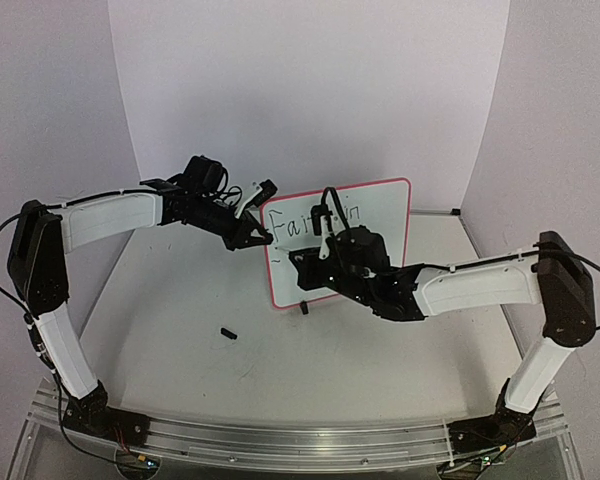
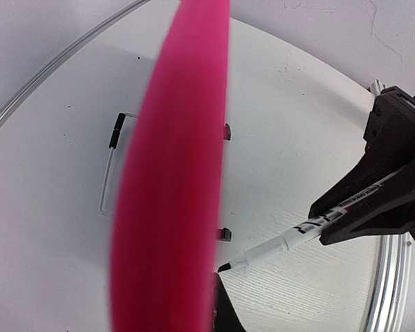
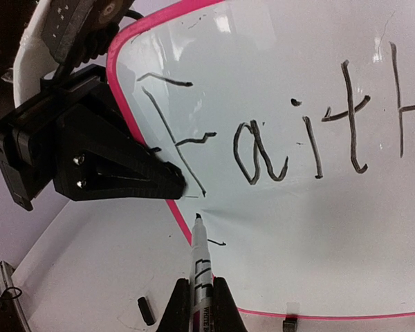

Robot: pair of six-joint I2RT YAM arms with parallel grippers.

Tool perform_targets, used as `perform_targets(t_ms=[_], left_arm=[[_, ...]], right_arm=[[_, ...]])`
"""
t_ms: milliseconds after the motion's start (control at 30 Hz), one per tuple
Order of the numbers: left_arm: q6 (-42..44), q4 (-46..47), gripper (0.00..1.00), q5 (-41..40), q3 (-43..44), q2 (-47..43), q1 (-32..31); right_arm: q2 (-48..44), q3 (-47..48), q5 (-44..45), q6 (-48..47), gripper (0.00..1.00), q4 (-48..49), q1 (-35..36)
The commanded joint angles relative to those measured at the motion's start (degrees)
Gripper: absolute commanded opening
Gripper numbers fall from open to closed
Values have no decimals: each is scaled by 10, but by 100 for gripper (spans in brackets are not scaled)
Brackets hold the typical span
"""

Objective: Write a sentence on the whiteboard
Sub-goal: Write on the whiteboard with the whiteboard marker without the cap.

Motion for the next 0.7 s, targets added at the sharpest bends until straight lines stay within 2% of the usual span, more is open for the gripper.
perform_targets(t_ms=[0, 667], left_arm=[[32, -59, 0, -65, -2, 7, -3], [31, -59, 0, -63, -1, 6, -3]], right_arm=[[14, 26, 13, 5, 0, -5, -1], [42, 25, 13, 28, 0, -51, -1]])
